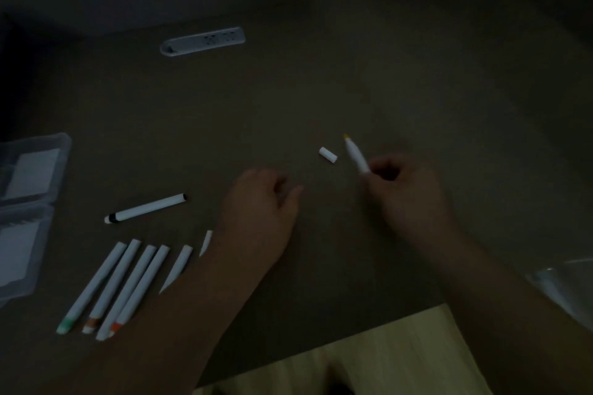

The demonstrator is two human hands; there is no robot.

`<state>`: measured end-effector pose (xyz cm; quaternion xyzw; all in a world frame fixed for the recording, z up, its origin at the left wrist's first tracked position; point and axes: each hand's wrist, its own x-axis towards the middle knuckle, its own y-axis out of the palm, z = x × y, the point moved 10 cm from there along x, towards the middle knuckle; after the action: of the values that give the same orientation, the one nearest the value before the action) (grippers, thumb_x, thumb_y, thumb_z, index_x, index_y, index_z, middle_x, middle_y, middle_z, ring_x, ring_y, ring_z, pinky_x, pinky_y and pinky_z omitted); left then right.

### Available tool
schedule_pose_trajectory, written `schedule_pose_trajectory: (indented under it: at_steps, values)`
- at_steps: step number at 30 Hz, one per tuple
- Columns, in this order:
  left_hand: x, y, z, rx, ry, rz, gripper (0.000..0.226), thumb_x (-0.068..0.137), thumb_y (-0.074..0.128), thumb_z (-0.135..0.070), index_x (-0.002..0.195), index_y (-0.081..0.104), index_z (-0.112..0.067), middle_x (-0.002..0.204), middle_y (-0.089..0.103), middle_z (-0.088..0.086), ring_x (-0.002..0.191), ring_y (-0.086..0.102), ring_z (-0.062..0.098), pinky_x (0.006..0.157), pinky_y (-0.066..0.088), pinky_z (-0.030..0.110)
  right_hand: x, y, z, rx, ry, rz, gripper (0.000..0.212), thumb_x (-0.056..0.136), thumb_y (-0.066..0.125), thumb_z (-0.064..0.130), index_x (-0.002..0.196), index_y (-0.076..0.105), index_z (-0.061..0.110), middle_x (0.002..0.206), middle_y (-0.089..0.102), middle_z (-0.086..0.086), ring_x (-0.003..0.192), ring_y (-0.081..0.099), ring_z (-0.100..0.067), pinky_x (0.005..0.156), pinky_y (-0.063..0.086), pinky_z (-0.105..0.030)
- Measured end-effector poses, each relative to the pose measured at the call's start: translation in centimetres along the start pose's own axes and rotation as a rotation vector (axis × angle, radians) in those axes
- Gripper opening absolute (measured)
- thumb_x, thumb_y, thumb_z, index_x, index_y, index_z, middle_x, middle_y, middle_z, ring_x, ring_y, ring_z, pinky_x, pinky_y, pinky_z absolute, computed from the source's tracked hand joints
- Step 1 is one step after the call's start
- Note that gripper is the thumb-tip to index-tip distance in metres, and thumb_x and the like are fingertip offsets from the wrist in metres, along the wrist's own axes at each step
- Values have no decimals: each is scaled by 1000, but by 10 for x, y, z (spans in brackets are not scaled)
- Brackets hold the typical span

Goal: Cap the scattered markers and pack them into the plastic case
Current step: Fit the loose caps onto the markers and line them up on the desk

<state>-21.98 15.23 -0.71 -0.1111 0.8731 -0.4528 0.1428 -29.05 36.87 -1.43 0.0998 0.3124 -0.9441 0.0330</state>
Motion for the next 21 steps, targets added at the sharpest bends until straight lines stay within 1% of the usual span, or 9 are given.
schedule_pose_trajectory:
  at_steps: [2, 3, 6, 9, 11, 14, 15, 18, 21]
  values:
    - [2, 6, -8, -315, -38, 37, 25, 94, 61, -39, 117, 66, -29, 99, 62, -18, 94, 58, -3, 82, 47, 18, -12, 24, 15, 108, -27, 57, 6, 87, 72, 22, 92, 74, 25, 80, 71, 11, 71, 65, 1, 59, 48, -10]
    - [4, 12, -11, -462, -69, 70, 18, 94, 63, -36, 109, 70, -30, 93, 67, -17, 91, 62, -2, 79, 48, 19, -17, 33, 21, 142, -44, 80, 5, 86, 72, 22, 91, 74, 24, 79, 72, 11, 70, 66, 2, 58, 46, -9]
    - [11, 24, -10, -770, -156, 127, 15, 93, 65, -31, 91, 76, -22, 86, 77, -4, 86, 72, 11, 84, 56, 36, -26, 52, 31, 239, -37, 145, 5, 87, 71, 27, 88, 75, 25, 80, 74, 11, 73, 67, 4, 62, 49, -16]
    - [12, 33, 2, -950, -268, 139, 13, 92, 67, -25, 91, 76, -17, 88, 77, 4, 88, 74, 20, 89, 57, 45, -29, 62, 37, 290, -29, 193, 7, 88, 71, 27, 88, 76, 23, 80, 75, 10, 75, 69, 1, 68, 56, -23]
    - [12, 36, 12, -1073, -341, 148, 13, 93, 66, -21, 95, 74, -10, 90, 77, 8, 88, 74, 22, 88, 58, 47, -28, 65, 39, 273, -37, 204, 7, 88, 70, 27, 87, 76, 23, 79, 74, 10, 75, 69, 0, 71, 56, -23]
    - [10, 30, 28, -1136, -419, 111, 10, 94, 64, -17, 94, 70, -9, 80, 72, 3, 74, 69, 12, 72, 61, 35, -9, 56, 31, 102, -41, 111, 7, 90, 68, 26, 95, 74, 26, 88, 69, 14, 81, 64, 0, 75, 51, -20]
    - [10, 28, 34, -1141, -436, 98, 9, 94, 64, -18, 94, 70, -10, 79, 71, 2, 73, 68, 11, 70, 60, 33, 0, 51, 28, 18, -58, 65, 12, 91, 67, 24, 101, 73, 24, 94, 67, 12, 86, 63, -2, 80, 52, -24]
    - [7, 26, 48, -1152, -482, 94, 9, 94, 64, -19, 98, 69, -12, 85, 70, 3, 82, 67, 15, 77, 60, 36, 28, 48, 27, -249, -196, -63, 24, 90, 65, 22, 111, 72, 14, 108, 66, -8, 103, 62, -23, 93, 50, -42]
    - [4, 29, 58, -1141, -512, 108, 9, 92, 66, -20, 98, 70, -15, 91, 71, 5, 89, 67, 19, 84, 59, 41, 45, 62, 29, -396, -271, -54, 32, 91, 62, 30, 118, 68, 13, 123, 60, -14, 121, 53, -30, 103, 44, -42]
